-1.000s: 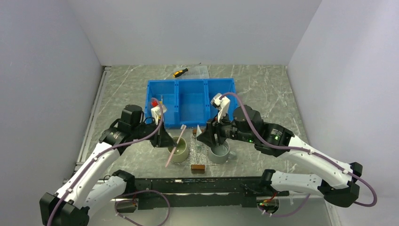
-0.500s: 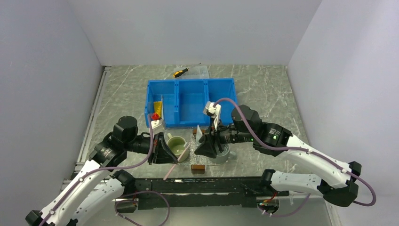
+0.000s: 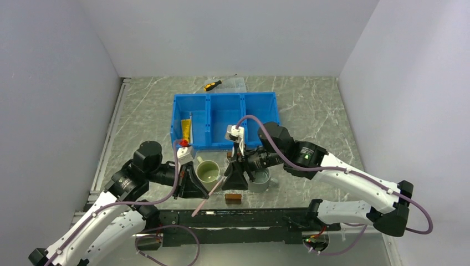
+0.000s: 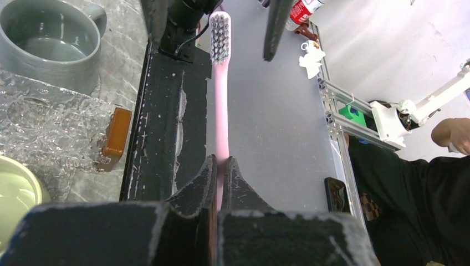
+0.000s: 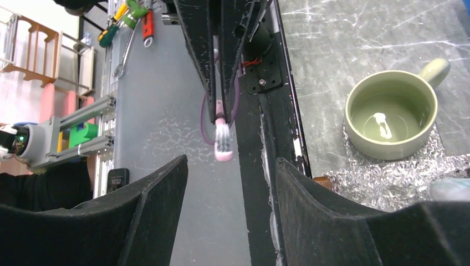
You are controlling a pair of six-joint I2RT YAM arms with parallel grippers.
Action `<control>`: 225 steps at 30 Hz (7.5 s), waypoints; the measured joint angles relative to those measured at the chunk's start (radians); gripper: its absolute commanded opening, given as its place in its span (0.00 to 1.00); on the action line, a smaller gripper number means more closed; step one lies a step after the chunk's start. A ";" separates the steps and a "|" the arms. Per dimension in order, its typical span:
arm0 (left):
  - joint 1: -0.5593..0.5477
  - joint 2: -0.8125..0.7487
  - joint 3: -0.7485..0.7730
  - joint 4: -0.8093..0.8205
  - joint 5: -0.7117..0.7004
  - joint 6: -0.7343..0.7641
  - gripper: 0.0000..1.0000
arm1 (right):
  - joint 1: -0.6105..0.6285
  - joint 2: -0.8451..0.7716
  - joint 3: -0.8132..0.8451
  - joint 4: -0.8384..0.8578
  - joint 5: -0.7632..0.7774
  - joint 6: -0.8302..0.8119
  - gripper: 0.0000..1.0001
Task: Prepare toiletry sets of a toothbrush and toothpaste on the tray
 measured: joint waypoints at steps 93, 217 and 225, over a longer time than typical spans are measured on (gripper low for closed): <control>0.007 -0.040 -0.002 -0.100 -0.391 0.000 0.99 | 0.070 0.184 0.277 -0.486 0.782 0.134 0.00; 0.038 0.016 -0.002 -0.100 -0.374 0.000 0.99 | 0.126 0.311 0.110 -0.420 0.904 0.234 0.24; 0.038 0.021 -0.002 -0.100 -0.374 0.000 0.99 | 0.126 0.303 0.095 -0.420 0.904 0.244 0.31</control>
